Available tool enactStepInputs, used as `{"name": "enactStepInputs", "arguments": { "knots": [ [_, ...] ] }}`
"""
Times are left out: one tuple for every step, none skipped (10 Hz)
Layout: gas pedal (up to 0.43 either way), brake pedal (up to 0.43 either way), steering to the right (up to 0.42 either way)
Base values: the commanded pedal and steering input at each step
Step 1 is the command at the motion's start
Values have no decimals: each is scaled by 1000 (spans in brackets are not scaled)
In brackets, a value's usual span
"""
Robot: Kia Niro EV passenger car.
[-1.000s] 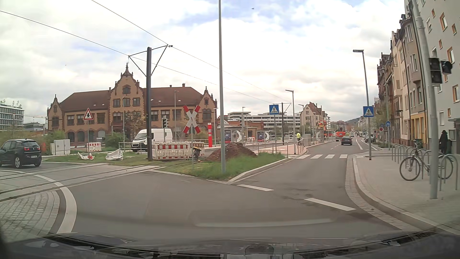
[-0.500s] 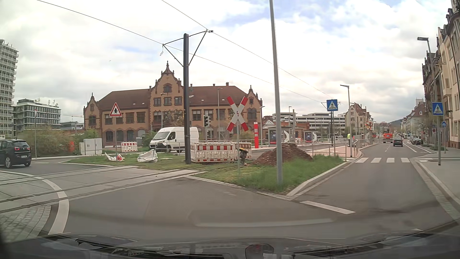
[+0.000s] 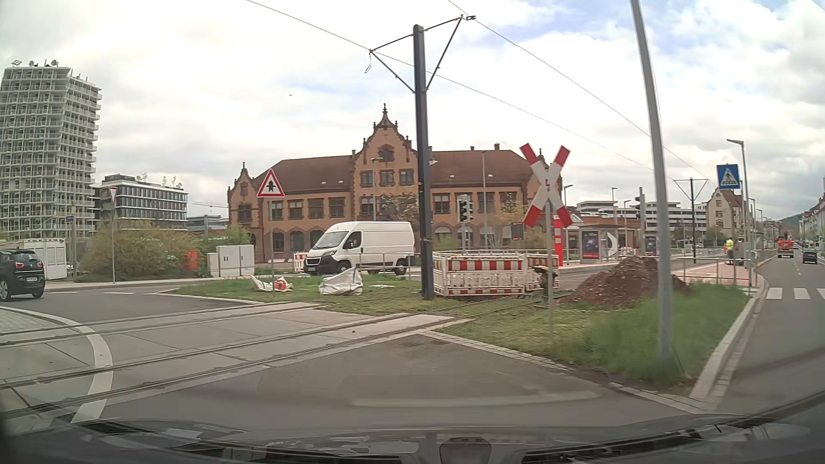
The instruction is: Follow the waypoints while adhering to traffic rules and regulations
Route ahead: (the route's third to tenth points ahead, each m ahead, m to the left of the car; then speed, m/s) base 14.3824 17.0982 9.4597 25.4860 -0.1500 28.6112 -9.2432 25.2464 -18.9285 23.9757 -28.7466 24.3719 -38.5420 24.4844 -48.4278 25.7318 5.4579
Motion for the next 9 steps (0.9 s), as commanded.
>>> {"name": "enactStepInputs", "arguments": {
  "knots": [
    [39,0,-295],
    [39,0,-297],
    [39,0,-300],
    [39,0,-302],
    [39,0,-302],
    [39,0,-302],
    [39,0,-304],
    [39,0,-304],
    [39,0,-304]
  ]
}}
